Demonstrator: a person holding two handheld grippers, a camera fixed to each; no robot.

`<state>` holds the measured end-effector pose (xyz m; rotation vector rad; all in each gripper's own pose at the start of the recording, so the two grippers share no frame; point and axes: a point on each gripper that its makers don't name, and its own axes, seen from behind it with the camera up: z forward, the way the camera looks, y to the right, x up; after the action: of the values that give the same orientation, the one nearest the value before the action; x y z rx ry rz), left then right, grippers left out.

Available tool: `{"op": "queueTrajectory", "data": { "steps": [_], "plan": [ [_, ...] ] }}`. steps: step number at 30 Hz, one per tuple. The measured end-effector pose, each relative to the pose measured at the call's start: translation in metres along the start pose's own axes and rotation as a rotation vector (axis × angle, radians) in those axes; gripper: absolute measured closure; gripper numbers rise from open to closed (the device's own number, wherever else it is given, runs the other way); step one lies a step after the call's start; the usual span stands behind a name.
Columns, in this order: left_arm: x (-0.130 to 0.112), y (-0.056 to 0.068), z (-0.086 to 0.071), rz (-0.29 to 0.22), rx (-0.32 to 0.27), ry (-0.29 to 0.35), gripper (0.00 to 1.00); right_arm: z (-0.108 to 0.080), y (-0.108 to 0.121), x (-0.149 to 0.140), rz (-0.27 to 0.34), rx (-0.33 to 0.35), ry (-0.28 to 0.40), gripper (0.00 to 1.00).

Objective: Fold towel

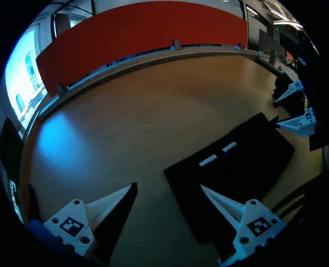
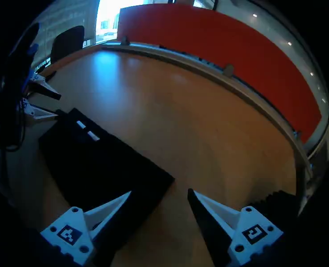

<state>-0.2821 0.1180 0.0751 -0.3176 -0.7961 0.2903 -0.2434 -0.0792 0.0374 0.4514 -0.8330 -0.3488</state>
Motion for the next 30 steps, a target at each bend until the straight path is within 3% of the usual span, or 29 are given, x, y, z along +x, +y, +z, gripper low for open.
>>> {"op": "queueTrajectory", "data": {
  "steps": [11,20,30],
  "plan": [
    [0.008,-0.012,-0.003,-0.017,0.04,0.019,0.07,-0.003,0.012,0.009,0.008,-0.048,0.031,0.03],
    [0.006,-0.006,-0.009,-0.035,0.013,0.025,0.06,-0.011,0.003,0.006,0.046,-0.022,0.036,0.0],
    [-0.005,-0.001,-0.027,-0.061,0.007,0.033,0.06,-0.031,-0.009,-0.008,0.053,-0.007,0.036,0.0]
  ]
}}
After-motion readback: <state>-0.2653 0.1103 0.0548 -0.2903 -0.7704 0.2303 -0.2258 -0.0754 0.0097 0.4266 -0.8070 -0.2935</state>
